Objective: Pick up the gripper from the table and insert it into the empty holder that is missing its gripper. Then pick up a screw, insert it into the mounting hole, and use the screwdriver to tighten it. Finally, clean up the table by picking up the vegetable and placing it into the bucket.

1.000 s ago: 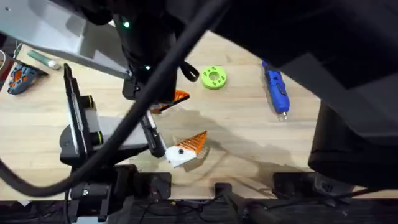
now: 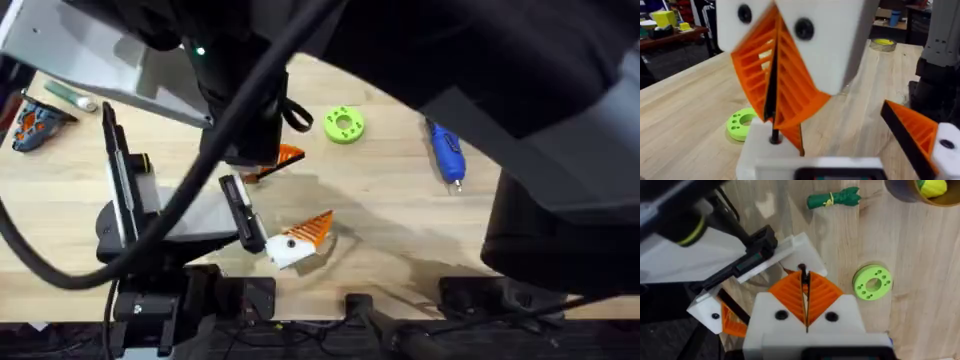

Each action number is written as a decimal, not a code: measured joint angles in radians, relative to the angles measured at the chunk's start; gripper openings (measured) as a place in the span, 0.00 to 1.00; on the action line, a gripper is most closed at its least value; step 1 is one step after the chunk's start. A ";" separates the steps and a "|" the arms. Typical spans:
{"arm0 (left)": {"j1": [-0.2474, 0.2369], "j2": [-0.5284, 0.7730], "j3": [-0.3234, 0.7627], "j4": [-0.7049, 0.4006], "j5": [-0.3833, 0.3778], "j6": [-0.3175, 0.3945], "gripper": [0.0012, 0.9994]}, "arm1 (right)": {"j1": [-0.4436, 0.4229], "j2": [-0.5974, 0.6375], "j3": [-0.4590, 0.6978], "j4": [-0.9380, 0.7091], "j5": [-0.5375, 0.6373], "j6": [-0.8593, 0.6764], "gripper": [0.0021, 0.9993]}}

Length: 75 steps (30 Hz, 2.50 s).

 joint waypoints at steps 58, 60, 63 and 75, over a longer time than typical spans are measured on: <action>0.000 0.002 0.000 -0.002 0.003 -0.012 0.99 | 0.014 0.037 0.000 0.010 -0.006 0.005 0.01; 0.000 0.002 0.000 -0.002 0.003 -0.012 0.99 | 0.014 0.037 0.000 0.010 -0.006 0.005 0.01; 0.000 0.002 0.000 -0.002 0.003 -0.012 0.99 | 0.014 0.037 0.000 0.009 -0.006 0.005 0.01; 0.000 0.002 0.000 -0.003 0.007 -0.014 0.99 | 0.014 0.037 0.000 0.002 -0.005 0.011 0.34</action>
